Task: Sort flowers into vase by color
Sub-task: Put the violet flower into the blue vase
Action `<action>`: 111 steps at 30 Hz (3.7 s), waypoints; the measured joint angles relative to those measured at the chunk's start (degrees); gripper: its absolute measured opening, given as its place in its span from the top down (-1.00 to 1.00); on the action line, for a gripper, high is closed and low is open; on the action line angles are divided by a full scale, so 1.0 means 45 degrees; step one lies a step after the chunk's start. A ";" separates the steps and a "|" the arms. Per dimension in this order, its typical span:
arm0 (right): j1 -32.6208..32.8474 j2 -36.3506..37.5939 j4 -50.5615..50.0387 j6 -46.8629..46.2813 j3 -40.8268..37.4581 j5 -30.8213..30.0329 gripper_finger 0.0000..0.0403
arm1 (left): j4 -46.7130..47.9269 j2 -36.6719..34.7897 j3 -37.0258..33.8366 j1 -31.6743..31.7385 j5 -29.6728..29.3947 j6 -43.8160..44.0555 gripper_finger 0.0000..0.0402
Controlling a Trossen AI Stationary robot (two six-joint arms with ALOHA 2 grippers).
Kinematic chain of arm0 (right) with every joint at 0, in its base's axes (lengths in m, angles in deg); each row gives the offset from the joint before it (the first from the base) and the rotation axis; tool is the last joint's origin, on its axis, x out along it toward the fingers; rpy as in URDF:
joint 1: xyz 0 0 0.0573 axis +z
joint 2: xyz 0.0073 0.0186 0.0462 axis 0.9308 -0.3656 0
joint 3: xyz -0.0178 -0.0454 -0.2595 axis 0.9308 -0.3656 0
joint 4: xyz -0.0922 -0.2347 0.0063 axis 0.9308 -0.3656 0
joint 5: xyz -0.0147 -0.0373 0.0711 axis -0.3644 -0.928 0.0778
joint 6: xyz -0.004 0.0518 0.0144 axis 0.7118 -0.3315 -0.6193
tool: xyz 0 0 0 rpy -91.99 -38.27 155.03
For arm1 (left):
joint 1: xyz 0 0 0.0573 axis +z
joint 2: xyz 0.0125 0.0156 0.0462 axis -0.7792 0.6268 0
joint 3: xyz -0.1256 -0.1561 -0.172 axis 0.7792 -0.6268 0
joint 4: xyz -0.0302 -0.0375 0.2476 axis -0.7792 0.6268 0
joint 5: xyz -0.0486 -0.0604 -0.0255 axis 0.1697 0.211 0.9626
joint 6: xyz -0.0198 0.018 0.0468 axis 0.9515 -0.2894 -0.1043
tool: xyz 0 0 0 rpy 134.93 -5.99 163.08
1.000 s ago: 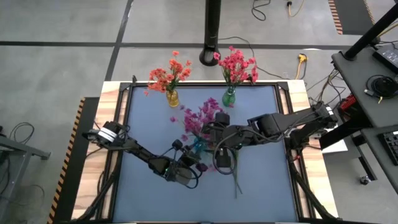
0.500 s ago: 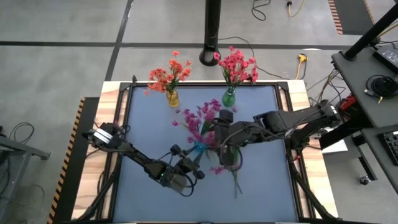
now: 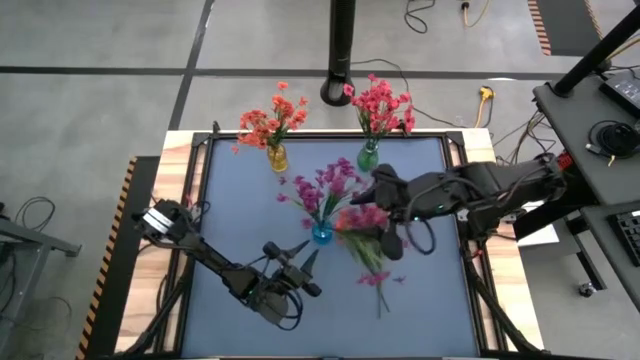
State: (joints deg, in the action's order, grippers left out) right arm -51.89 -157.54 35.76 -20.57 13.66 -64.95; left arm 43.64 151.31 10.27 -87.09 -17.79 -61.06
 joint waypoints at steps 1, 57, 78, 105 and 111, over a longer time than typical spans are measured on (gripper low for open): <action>0.0000 0.0024 -0.0001 -0.0002 0.0005 -0.0082 -0.50 | 0.0005 -0.0020 0.0000 0.0014 0.0002 -0.0001 0.27; -0.0044 -0.0976 0.3594 0.3707 0.0005 -0.0366 -0.50 | -0.5868 0.0967 -0.0241 0.2660 1.3212 0.3255 -0.30; -0.0039 -0.0922 0.2982 0.3868 0.0005 -0.0361 -0.50 | -0.5979 0.2071 0.0942 0.2920 1.3056 0.1995 0.91; 0.0570 0.1622 -0.3646 -0.0775 0.0093 -0.3747 -0.51 | -0.4572 -0.2510 -0.2105 0.1983 1.1811 -0.1455 0.97; 0.1564 0.2196 -0.0694 -0.0756 -0.3857 -0.4422 -0.47 | -0.6226 -0.3517 -0.3345 0.1983 1.1828 -0.1461 0.97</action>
State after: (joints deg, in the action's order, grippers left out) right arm -44.85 -147.66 32.63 -23.97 -3.70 -84.85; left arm 15.63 135.48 -4.79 -78.17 35.44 -67.64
